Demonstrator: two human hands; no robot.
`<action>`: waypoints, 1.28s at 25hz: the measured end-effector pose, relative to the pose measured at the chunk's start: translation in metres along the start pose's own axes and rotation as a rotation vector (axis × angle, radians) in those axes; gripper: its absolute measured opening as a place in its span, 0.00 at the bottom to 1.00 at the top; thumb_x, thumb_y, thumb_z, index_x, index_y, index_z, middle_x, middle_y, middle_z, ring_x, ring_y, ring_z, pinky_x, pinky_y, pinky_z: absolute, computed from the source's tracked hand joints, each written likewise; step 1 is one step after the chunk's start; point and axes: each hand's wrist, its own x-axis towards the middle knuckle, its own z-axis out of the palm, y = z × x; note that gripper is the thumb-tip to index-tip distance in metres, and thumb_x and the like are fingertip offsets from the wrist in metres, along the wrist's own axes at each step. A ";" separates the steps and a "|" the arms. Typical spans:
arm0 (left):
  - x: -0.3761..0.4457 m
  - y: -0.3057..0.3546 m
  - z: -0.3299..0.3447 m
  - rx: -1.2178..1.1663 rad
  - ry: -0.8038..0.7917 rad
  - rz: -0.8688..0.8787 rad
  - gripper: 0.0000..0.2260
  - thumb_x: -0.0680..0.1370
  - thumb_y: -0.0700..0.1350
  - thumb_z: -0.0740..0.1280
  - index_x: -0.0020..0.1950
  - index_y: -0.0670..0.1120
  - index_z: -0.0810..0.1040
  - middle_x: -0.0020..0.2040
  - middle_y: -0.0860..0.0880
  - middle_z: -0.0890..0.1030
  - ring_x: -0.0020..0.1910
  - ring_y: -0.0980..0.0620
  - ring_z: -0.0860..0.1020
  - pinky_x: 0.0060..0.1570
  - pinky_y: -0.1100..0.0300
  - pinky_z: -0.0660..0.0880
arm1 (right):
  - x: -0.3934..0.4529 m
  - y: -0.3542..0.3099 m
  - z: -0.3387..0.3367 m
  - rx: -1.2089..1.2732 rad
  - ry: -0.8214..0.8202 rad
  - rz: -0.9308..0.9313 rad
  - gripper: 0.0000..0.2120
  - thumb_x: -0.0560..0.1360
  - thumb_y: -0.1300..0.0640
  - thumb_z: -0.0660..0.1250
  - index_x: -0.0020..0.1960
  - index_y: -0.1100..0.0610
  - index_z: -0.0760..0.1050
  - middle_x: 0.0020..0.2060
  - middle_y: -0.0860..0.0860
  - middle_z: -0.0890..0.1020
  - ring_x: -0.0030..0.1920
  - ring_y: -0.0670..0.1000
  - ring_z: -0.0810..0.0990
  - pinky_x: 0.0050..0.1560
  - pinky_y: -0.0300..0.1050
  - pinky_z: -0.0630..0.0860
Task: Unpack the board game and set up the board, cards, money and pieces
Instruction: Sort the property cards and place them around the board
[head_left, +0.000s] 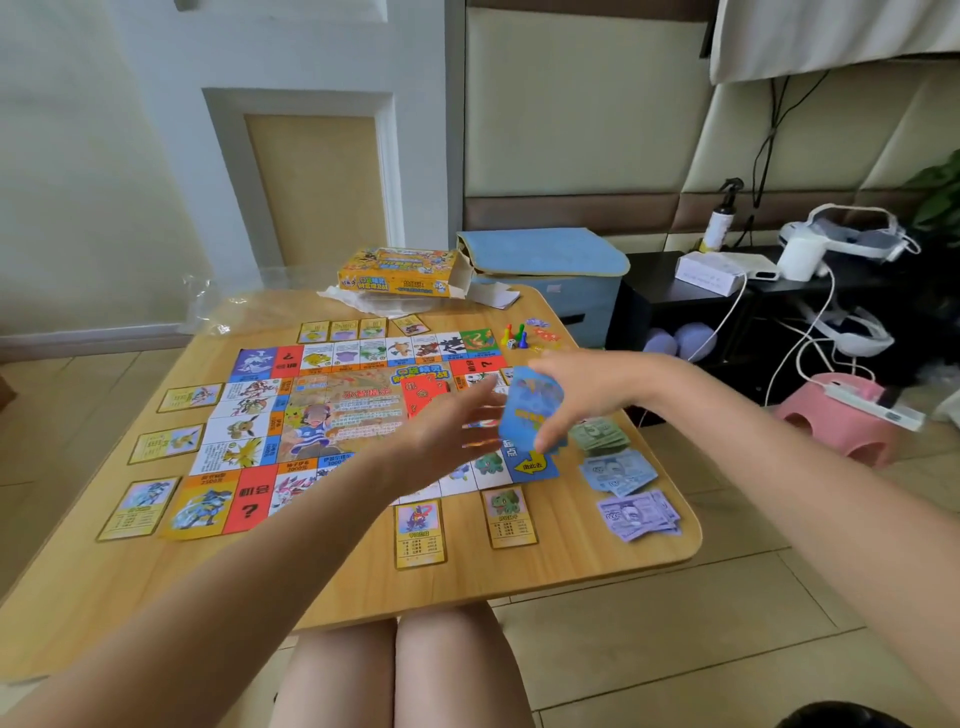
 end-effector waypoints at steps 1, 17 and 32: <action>-0.001 0.004 -0.002 -0.192 -0.058 -0.078 0.21 0.80 0.56 0.55 0.56 0.41 0.76 0.55 0.43 0.79 0.54 0.46 0.78 0.58 0.54 0.73 | 0.005 -0.004 -0.005 0.061 0.040 -0.027 0.25 0.67 0.47 0.75 0.55 0.56 0.67 0.49 0.45 0.71 0.48 0.46 0.70 0.46 0.40 0.67; -0.010 0.024 -0.057 -0.452 0.213 0.048 0.05 0.79 0.37 0.61 0.54 0.39 0.72 0.50 0.42 0.79 0.46 0.47 0.80 0.48 0.53 0.79 | 0.058 -0.023 0.013 1.127 0.594 -0.029 0.04 0.72 0.65 0.69 0.43 0.59 0.75 0.36 0.53 0.78 0.28 0.45 0.73 0.30 0.36 0.70; -0.017 0.025 -0.082 -0.261 0.227 0.023 0.07 0.76 0.30 0.61 0.48 0.41 0.73 0.48 0.42 0.79 0.47 0.47 0.79 0.44 0.56 0.80 | 0.069 -0.044 0.031 0.916 0.598 -0.171 0.10 0.76 0.68 0.62 0.49 0.57 0.79 0.48 0.53 0.80 0.41 0.47 0.78 0.41 0.35 0.77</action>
